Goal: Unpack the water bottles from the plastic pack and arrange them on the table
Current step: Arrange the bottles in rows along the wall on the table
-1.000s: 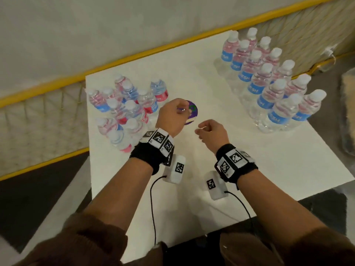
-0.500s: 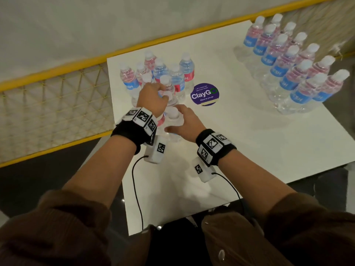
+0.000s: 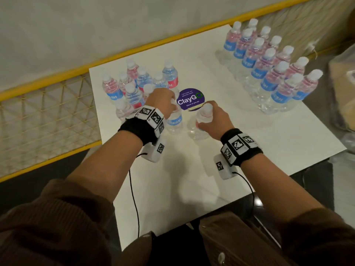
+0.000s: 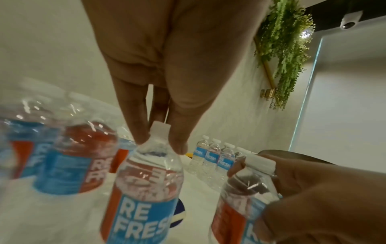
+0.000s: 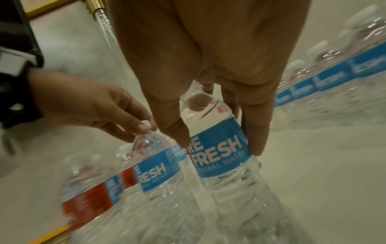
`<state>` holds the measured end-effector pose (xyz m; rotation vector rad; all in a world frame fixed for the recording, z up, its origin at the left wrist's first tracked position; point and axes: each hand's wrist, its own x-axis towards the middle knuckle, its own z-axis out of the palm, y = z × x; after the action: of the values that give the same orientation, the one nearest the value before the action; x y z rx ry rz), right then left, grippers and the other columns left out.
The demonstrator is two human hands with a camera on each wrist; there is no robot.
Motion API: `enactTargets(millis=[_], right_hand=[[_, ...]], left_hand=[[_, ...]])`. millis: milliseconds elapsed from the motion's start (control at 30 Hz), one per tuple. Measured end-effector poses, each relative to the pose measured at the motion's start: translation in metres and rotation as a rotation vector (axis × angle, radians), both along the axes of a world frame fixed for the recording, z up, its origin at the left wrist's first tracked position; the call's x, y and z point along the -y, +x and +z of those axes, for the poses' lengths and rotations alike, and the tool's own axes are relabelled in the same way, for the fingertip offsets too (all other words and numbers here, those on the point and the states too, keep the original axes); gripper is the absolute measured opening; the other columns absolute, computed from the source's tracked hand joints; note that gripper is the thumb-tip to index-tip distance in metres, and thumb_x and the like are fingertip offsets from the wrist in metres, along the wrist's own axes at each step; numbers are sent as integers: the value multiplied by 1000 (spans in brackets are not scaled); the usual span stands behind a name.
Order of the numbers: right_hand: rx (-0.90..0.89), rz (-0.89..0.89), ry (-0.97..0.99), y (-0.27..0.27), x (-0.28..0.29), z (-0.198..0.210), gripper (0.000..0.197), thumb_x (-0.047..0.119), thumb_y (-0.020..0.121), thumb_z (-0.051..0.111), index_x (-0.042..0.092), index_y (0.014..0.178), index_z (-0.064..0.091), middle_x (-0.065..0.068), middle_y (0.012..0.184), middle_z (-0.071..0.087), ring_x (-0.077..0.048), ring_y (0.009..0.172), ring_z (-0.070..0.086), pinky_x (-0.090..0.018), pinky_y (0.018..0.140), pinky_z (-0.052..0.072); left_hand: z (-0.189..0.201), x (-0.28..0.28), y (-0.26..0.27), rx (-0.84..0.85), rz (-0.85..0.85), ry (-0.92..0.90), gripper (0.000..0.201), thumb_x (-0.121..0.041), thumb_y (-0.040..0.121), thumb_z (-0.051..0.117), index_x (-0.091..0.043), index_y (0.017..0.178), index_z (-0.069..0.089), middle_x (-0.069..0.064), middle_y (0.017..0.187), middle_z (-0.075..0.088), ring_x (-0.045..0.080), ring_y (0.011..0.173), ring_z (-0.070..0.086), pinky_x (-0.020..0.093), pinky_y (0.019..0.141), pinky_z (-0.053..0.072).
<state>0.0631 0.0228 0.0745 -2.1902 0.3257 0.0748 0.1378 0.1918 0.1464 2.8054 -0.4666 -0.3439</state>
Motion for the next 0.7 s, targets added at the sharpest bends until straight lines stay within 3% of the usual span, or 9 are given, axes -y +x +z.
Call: enactTargets(millis=[267, 500, 633, 700], right_hand=[[37, -129, 13, 34, 81, 3, 47, 17, 81, 64, 12, 123, 45, -9, 113, 59, -23, 94, 54, -26, 78, 38], [99, -115, 96, 76, 125, -10, 65, 13, 79, 69, 14, 136, 39, -9, 126, 54, -21, 111, 52, -28, 89, 41], [174, -118, 221, 87, 138, -22, 69, 1, 78, 66, 12, 139, 34, -3, 130, 50, -18, 117, 51, -21, 94, 43], [124, -131, 307, 85, 139, -33, 80, -6, 77, 63, 14, 144, 25, -4, 140, 44, -19, 127, 46, -25, 101, 41]], left_hand=[[-14, 97, 30, 55, -97, -122, 33, -15, 92, 48, -8, 122, 61, 15, 124, 55, 32, 116, 51, 33, 94, 39], [-30, 162, 76, 112, -108, -192, 34, -14, 92, 50, -12, 125, 58, 14, 124, 54, 33, 114, 50, 33, 94, 41], [-52, 168, 88, 166, -54, -438, 41, -7, 88, 52, -14, 128, 56, 11, 125, 54, 30, 112, 50, 24, 93, 37], [-70, 163, 83, 160, 0, -601, 55, -6, 83, 59, -15, 135, 47, 10, 128, 49, 27, 117, 49, 22, 96, 37]])
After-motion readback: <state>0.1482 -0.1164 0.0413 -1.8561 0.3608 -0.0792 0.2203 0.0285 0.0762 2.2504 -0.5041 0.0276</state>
